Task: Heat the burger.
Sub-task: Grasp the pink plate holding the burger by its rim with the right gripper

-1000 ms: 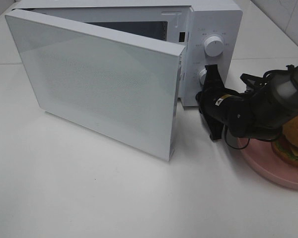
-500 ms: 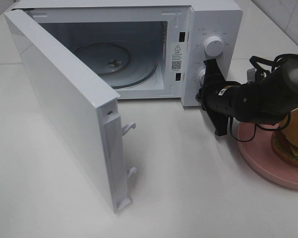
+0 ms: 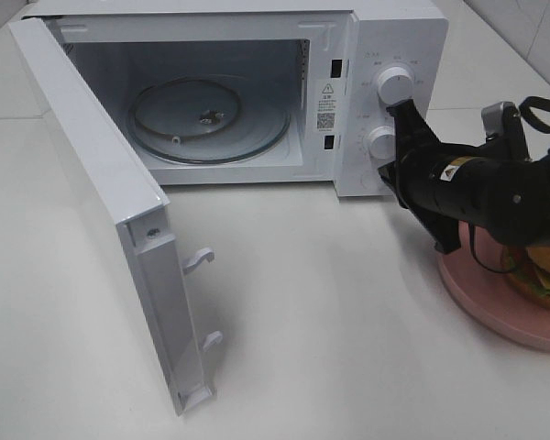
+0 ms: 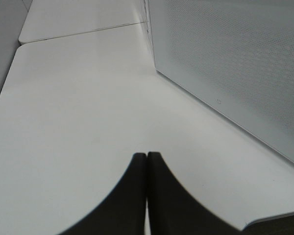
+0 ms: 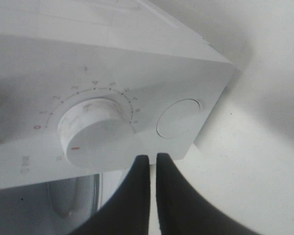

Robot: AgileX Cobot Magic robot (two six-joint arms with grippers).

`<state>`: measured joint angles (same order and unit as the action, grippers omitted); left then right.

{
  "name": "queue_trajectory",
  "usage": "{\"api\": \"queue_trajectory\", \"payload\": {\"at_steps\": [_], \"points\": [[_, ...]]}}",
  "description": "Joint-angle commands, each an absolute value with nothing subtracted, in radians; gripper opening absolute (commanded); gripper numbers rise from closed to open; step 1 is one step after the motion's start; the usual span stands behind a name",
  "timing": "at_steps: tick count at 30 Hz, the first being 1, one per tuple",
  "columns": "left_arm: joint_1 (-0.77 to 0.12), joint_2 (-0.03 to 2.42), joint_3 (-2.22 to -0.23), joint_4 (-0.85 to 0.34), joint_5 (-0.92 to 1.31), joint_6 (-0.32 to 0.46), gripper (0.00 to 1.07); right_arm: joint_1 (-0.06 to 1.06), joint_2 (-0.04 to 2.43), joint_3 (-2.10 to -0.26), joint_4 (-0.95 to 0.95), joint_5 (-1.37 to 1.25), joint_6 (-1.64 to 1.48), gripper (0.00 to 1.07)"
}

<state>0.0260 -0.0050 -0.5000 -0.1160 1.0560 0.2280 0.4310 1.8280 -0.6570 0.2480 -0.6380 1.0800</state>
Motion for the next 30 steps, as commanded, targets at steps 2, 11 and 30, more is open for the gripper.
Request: {"api": "queue_trajectory", "payload": {"at_steps": [2, 11, 30], "points": [[0.02, -0.027, -0.498, -0.123, 1.043, 0.227, 0.0, 0.434, 1.764, -0.619, 0.182, -0.635, 0.953, 0.05], [0.02, -0.027, -0.498, -0.123, 1.043, 0.227, 0.0, 0.434, 1.663, -0.615, -0.243, -0.628, 0.614, 0.06], [0.02, -0.027, -0.498, -0.123, 1.043, 0.227, 0.0, 0.434, 1.584, -0.639, -0.787, -0.323, 0.536, 0.1]]}}
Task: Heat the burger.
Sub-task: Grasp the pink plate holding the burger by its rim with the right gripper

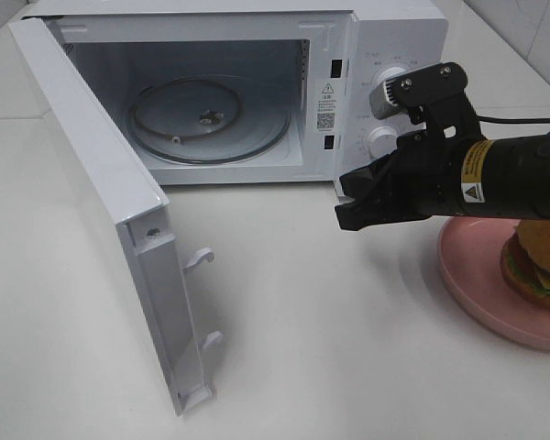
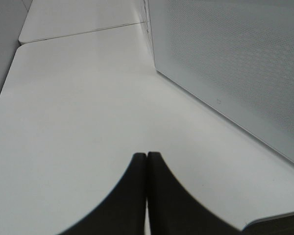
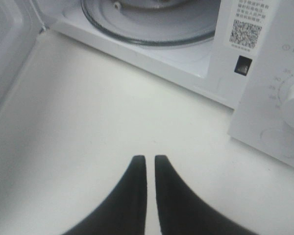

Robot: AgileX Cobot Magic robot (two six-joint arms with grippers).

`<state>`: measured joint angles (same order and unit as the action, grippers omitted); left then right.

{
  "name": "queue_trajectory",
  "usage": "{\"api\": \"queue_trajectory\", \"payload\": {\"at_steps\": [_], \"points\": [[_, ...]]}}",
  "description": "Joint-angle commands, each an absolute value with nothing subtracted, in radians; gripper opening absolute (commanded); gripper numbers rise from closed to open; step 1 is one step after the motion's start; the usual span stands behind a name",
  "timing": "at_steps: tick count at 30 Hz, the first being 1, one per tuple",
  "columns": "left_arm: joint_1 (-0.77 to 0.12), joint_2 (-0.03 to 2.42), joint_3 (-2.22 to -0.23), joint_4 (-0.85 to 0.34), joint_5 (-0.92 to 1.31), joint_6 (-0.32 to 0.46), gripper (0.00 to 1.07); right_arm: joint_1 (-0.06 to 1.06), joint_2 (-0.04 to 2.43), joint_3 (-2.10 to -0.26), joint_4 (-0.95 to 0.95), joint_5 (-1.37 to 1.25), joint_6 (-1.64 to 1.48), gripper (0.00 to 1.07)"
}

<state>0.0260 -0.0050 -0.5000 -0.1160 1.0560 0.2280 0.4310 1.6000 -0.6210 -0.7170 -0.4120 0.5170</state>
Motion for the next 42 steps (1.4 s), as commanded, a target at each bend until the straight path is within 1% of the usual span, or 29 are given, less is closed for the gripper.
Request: {"api": "queue_trajectory", "payload": {"at_steps": [1, 2, 3, 6, 7, 10, 12, 15, 16, 17, 18, 19, 20, 21, 22, 23, 24, 25, 27, 28, 29, 30, 31, 32, 33, 34, 35, 36, 42], "points": [[0.02, -0.027, -0.498, -0.123, 1.043, 0.227, 0.0, 0.434, 1.578, -0.653, -0.791, -0.265, 0.561, 0.1], [0.02, -0.027, -0.498, -0.123, 1.043, 0.227, 0.0, 0.434, 1.578, -0.653, -0.791, -0.265, 0.561, 0.1], [0.02, -0.027, -0.498, -0.123, 1.043, 0.227, 0.0, 0.434, 1.568, -0.669, -0.793, -0.187, 0.58, 0.1], [0.02, -0.027, -0.498, -0.123, 1.043, 0.227, 0.0, 0.434, 1.561, -0.685, -0.793, -0.129, 0.595, 0.1], [0.02, -0.027, -0.498, -0.123, 1.043, 0.227, 0.0, 0.434, 1.554, -0.7, -0.779, -0.044, 0.611, 0.1], [0.02, -0.027, -0.498, -0.123, 1.043, 0.227, 0.0, 0.434, 1.549, -0.712, -0.76, 0.018, 0.616, 0.1], [0.02, -0.027, -0.498, -0.123, 1.043, 0.227, 0.0, 0.454, 1.546, -0.744, -0.665, 0.162, 0.55, 0.1], [0.02, -0.027, -0.498, -0.123, 1.043, 0.227, 0.0, 0.464, 1.546, -0.754, -0.623, 0.204, 0.511, 0.1], [0.02, -0.027, -0.498, -0.123, 1.043, 0.227, 0.0, 0.494, 1.546, -0.787, -0.514, 0.301, 0.396, 0.11], [0.02, -0.027, -0.498, -0.123, 1.043, 0.227, 0.0, 0.494, 1.546, -0.787, -0.514, 0.301, 0.396, 0.11], [0.02, -0.027, -0.498, -0.123, 1.043, 0.227, 0.0, 0.51, 1.546, -0.824, -0.402, 0.389, 0.306, 0.12], [0.02, -0.027, -0.498, -0.123, 1.043, 0.227, 0.0, 0.51, 1.546, -0.824, -0.402, 0.389, 0.306, 0.12], [0.02, -0.027, -0.498, -0.123, 1.043, 0.227, 0.0, 0.514, 1.546, -0.862, -0.298, 0.476, 0.223, 0.14], [0.02, -0.027, -0.498, -0.123, 1.043, 0.227, 0.0, 0.514, 1.546, -0.862, -0.298, 0.476, 0.223, 0.14], [0.02, -0.027, -0.498, -0.123, 1.043, 0.227, 0.0, 0.514, 1.547, -0.898, -0.216, 0.554, 0.171, 0.18], [0.02, -0.027, -0.498, -0.123, 1.043, 0.227, 0.0, 0.514, 1.547, -0.898, -0.216, 0.554, 0.171, 0.18], [0.02, -0.027, -0.498, -0.123, 1.043, 0.227, 0.0, 0.514, 1.547, -0.925, -0.17, 0.611, 0.144, 0.24], [0.02, -0.027, -0.498, -0.123, 1.043, 0.227, 0.0, 0.514, 1.547, -0.925, -0.17, 0.611, 0.144, 0.24], [0.02, -0.027, -0.498, -0.123, 1.043, 0.227, 0.0, 0.514, 1.547, -0.952, -0.096, 0.69, 0.124, 0.43], [0.02, -0.027, -0.498, -0.123, 1.043, 0.227, 0.0, 0.514, 1.547, -0.952, -0.096, 0.69, 0.124, 0.43], [0.02, -0.027, -0.498, -0.123, 1.043, 0.227, 0.0, 0.514, 1.547, -0.952, -0.094, 0.695, 0.124, 0.47], [0.02, -0.027, -0.498, -0.123, 1.043, 0.227, 0.0, 0.514, 1.547, -0.952, -0.094, 0.695, 0.124, 0.47], [0.02, -0.027, -0.498, -0.123, 1.043, 0.227, 0.0, 0.514, 1.547, -0.952, -0.094, 0.717, 0.127, 0.62], [0.02, -0.027, -0.498, -0.123, 1.043, 0.227, 0.0, 0.514, 1.547, -0.952, -0.094, 0.717, 0.127, 0.62], [0.02, -0.027, -0.498, -0.123, 1.043, 0.227, 0.0, 0.514, 1.547, -0.952, -0.094, 0.721, 0.128, 0.65], [0.02, -0.027, -0.498, -0.123, 1.043, 0.227, 0.0, 0.514, 1.547, -0.952, -0.094, 0.721, 0.128, 0.65], [0.02, -0.027, -0.498, -0.123, 1.043, 0.227, 0.0, 0.514, 1.547, -0.952, -0.094, 0.739, 0.129, 0.73], [0.02, -0.027, -0.498, -0.123, 1.043, 0.227, 0.0, 0.514, 1.547, -0.952, -0.094, 0.761, 0.129, 0.76], [0.02, -0.027, -0.498, -0.123, 1.043, 0.227, 0.0, 0.512, 1.558, -0.952, -0.097, 0.764, 0.129, 0.77]]}}
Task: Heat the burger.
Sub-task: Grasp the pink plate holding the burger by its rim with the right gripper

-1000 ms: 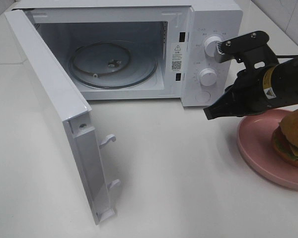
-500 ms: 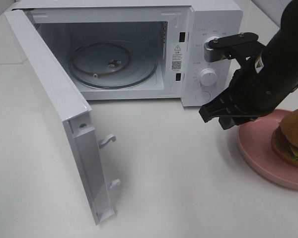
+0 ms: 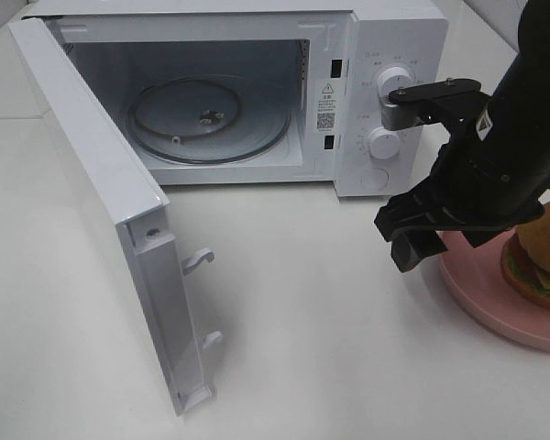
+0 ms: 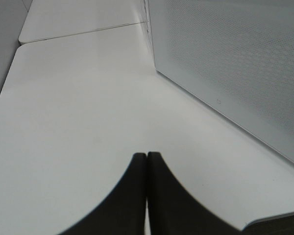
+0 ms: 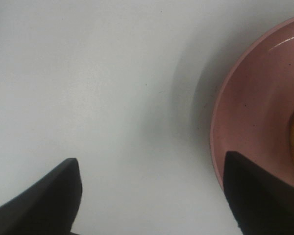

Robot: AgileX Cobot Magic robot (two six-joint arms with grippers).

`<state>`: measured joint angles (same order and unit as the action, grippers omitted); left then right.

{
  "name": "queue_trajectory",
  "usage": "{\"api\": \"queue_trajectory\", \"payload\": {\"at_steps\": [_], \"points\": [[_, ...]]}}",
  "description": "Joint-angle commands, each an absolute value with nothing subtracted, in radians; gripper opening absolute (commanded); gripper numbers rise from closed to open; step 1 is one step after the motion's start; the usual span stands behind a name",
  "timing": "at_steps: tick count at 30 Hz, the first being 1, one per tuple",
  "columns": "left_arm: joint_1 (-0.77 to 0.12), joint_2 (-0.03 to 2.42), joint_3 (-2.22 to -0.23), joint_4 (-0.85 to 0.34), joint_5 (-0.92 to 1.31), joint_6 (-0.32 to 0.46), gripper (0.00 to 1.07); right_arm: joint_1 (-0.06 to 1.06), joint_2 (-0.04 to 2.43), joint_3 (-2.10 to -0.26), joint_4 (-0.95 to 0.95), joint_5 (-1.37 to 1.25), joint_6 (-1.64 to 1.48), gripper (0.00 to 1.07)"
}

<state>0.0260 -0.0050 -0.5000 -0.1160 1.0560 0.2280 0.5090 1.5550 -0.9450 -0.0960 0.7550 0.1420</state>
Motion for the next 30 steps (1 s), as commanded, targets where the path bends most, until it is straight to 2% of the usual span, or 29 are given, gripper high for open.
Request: {"api": "queue_trajectory", "payload": {"at_steps": [1, 9, 17, 30], "points": [[0.02, -0.027, -0.498, -0.123, 1.043, 0.227, 0.0, 0.512, 1.558, -0.952, -0.097, 0.764, 0.129, 0.77], [0.02, -0.027, -0.498, -0.123, 1.043, 0.227, 0.0, 0.503, 1.69, -0.992, -0.134, 0.764, 0.176, 0.76], [0.02, -0.027, -0.498, -0.123, 1.043, 0.227, 0.0, 0.396, 1.809, -1.034, -0.14, 0.74, 0.178, 0.76], [0.02, -0.027, -0.498, -0.123, 1.043, 0.227, 0.0, 0.348, 1.894, -1.034, -0.139, 0.672, 0.137, 0.76]]}}
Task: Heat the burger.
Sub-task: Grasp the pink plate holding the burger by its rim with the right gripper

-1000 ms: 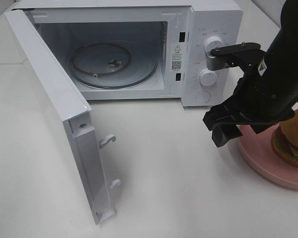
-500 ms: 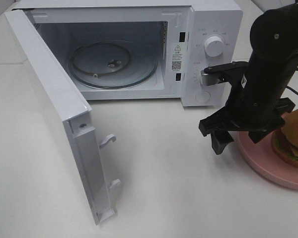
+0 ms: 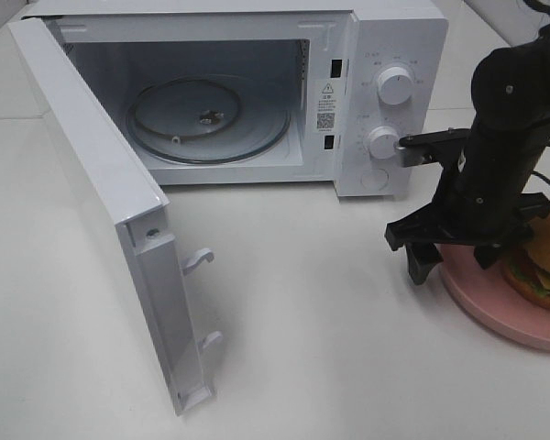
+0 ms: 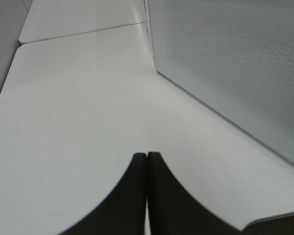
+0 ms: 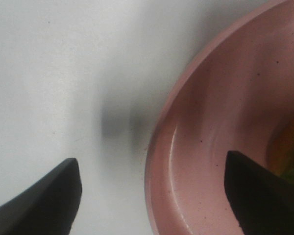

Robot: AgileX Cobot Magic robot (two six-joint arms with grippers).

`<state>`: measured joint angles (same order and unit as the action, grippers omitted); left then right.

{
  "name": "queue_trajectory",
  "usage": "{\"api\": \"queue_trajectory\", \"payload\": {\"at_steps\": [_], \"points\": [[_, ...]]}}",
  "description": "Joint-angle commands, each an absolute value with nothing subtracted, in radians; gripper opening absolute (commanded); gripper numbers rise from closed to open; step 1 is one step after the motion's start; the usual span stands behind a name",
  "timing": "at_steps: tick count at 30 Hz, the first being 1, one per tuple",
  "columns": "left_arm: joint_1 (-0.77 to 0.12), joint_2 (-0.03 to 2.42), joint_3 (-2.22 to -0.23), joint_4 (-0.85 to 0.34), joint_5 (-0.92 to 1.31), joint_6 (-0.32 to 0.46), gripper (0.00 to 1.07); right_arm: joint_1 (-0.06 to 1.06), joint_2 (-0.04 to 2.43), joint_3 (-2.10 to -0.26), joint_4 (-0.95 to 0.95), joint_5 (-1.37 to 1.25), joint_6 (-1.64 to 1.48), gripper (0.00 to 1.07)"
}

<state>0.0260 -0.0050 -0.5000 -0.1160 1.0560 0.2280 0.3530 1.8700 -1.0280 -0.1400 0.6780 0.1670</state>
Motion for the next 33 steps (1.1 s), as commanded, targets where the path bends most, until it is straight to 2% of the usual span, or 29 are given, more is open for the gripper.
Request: {"api": "queue_trajectory", "payload": {"at_steps": [1, 6, 8, 10, 11, 18, 19, 20, 23, 24, 25, 26, 27, 28, 33], "points": [[0.02, -0.027, -0.498, -0.123, 1.043, 0.227, 0.0, 0.348, 1.912, -1.034, -0.138, 0.661, 0.13, 0.76], [0.02, -0.027, -0.498, -0.123, 1.043, 0.227, 0.0, 0.348, 1.926, -1.034, -0.14, 0.647, 0.119, 0.76], [0.02, -0.027, -0.498, -0.123, 1.043, 0.227, 0.0, 0.348, 1.935, -1.034, -0.14, 0.644, 0.083, 0.71], [0.02, -0.027, -0.498, -0.123, 1.043, 0.227, 0.0, 0.348, 1.935, -1.034, -0.14, 0.644, 0.083, 0.71], [0.02, -0.027, -0.498, -0.123, 1.043, 0.227, 0.0, 0.348, 1.948, -1.034, -0.14, 0.641, 0.077, 0.67], [0.02, -0.027, -0.498, -0.123, 1.043, 0.227, 0.0, 0.348, 1.982, -1.034, -0.137, 0.64, 0.077, 0.62], [0.02, -0.027, -0.498, -0.123, 1.043, 0.227, 0.0, 0.348, 1.982, -1.034, -0.137, 0.639, 0.077, 0.58], [0.02, -0.027, -0.498, -0.123, 1.043, 0.227, 0.0, 0.348, 1.982, -1.034, -0.137, 0.638, 0.077, 0.5], [0.02, -0.027, -0.498, -0.123, 1.043, 0.227, 0.0, 0.348, 1.982, -1.034, -0.137, 0.638, 0.077, 0.44], [0.02, -0.027, -0.498, -0.123, 1.043, 0.227, 0.0, 0.348, 1.982, -1.034, -0.138, 0.638, 0.077, 0.23], [0.02, -0.027, -0.498, -0.123, 1.043, 0.227, 0.0, 0.348, 1.982, -1.034, -0.138, 0.638, 0.077, 0.23], [0.02, -0.027, -0.498, -0.123, 1.043, 0.227, 0.0, 0.348, 1.982, -1.034, -0.139, 0.637, 0.077, 0.11], [0.02, -0.027, -0.498, -0.123, 1.043, 0.227, 0.0, 0.348, 1.982, -1.034, -0.139, 0.637, 0.077, 0.11], [0.02, -0.027, -0.498, -0.123, 1.043, 0.227, 0.0, 0.348, 1.982, -1.034, -0.139, 0.634, 0.077, 0.01], [0.02, -0.027, -0.498, -0.123, 1.043, 0.227, 0.0, 0.348, 1.981, -1.034, -0.139, 0.631, 0.077, 0.0]]}}
